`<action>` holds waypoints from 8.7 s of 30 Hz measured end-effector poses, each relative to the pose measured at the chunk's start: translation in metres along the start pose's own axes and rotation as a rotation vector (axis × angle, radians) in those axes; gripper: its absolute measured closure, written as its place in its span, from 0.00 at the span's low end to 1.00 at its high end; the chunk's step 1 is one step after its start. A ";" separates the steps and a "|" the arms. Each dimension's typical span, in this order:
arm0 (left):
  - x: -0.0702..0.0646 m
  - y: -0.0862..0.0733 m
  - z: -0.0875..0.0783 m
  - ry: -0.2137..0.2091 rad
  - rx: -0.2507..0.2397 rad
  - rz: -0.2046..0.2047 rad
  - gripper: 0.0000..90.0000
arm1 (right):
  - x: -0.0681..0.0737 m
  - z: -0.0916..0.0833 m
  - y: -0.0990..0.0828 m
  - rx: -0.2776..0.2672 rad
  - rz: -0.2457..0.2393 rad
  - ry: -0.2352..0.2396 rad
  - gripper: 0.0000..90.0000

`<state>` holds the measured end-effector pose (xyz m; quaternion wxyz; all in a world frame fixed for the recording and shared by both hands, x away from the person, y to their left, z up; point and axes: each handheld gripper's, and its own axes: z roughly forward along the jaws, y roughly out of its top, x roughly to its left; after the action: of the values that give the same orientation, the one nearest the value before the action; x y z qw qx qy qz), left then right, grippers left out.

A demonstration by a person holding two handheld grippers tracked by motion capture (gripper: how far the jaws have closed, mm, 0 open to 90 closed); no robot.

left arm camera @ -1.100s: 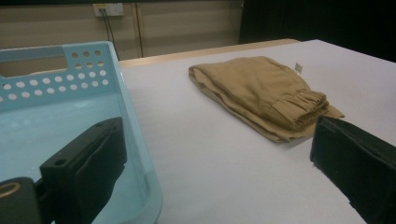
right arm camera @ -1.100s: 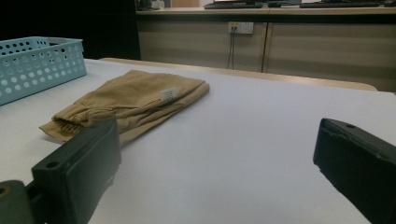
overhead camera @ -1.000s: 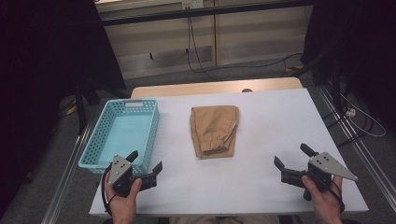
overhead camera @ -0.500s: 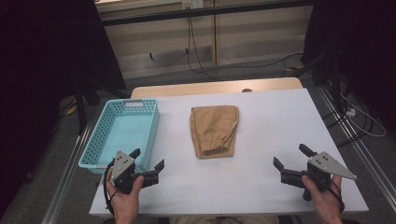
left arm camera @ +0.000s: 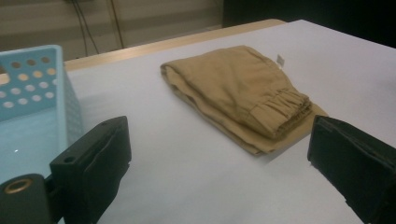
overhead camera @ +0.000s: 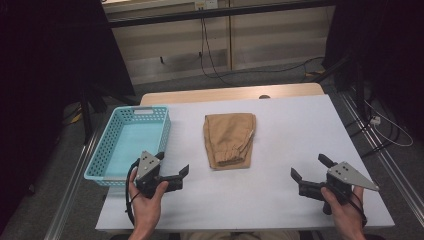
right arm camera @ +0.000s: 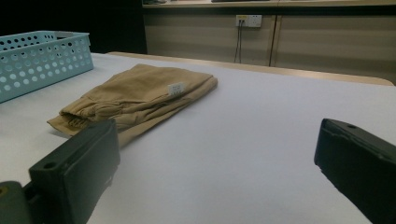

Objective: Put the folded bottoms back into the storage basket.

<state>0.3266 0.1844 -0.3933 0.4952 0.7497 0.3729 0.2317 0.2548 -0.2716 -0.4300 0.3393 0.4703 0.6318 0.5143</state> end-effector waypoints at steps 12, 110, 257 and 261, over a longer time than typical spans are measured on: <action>-0.004 0.022 0.025 -0.028 0.024 0.004 0.08 | 0.000 0.001 -0.001 0.007 -0.005 0.001 0.00; 0.040 0.024 0.194 -0.102 0.418 -0.282 0.45 | 0.002 0.000 -0.001 0.007 -0.018 0.024 0.00; 0.044 0.118 0.026 -0.255 0.083 -0.156 0.96 | 0.003 0.001 -0.001 0.019 -0.024 0.026 0.00; 0.049 0.119 0.019 -0.250 0.073 -0.157 0.96 | 0.003 0.001 -0.001 0.019 -0.025 0.028 0.00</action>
<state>0.4095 0.1847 -0.2931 0.5269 0.7587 0.3740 0.0832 0.2539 -0.2685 -0.4313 0.3324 0.4584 0.6471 0.5105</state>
